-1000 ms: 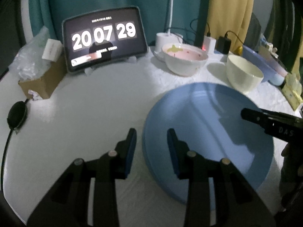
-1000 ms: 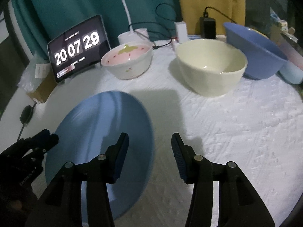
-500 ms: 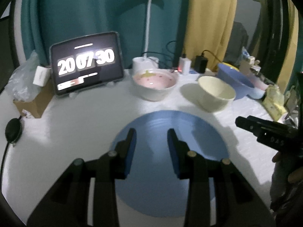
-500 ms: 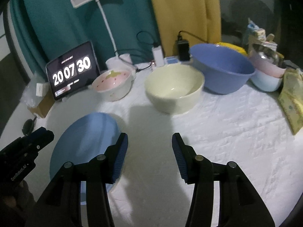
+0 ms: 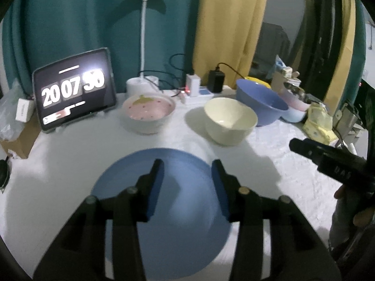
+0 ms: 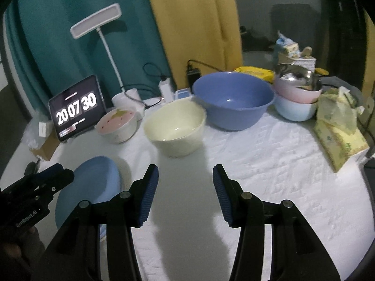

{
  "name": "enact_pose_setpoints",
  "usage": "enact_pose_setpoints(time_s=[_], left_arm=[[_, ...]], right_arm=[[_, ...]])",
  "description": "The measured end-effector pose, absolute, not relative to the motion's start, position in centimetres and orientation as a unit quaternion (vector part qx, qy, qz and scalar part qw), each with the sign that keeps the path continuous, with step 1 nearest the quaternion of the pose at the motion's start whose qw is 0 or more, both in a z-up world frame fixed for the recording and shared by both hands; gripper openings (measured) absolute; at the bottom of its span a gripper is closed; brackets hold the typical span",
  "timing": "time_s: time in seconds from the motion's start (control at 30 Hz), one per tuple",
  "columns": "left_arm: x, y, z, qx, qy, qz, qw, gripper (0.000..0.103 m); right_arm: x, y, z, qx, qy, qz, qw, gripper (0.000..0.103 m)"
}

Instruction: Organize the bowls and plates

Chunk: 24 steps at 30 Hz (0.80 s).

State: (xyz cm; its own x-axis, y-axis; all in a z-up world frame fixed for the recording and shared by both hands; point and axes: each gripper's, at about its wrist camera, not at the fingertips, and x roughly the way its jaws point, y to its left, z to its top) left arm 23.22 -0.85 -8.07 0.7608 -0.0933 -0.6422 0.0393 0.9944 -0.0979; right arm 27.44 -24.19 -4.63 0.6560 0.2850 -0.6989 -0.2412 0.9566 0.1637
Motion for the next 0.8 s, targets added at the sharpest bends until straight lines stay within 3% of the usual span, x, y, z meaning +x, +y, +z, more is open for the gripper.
enact_pose_setpoints(time_s=[0.8], left_arm=[[29.6,-10.1,-6.2,-0.007,0.311,-0.089,0.946,0.045]], right_arm=[[32.0,-30.8,-2.2,0.009,0.347,0.115,0.931,0.051]])
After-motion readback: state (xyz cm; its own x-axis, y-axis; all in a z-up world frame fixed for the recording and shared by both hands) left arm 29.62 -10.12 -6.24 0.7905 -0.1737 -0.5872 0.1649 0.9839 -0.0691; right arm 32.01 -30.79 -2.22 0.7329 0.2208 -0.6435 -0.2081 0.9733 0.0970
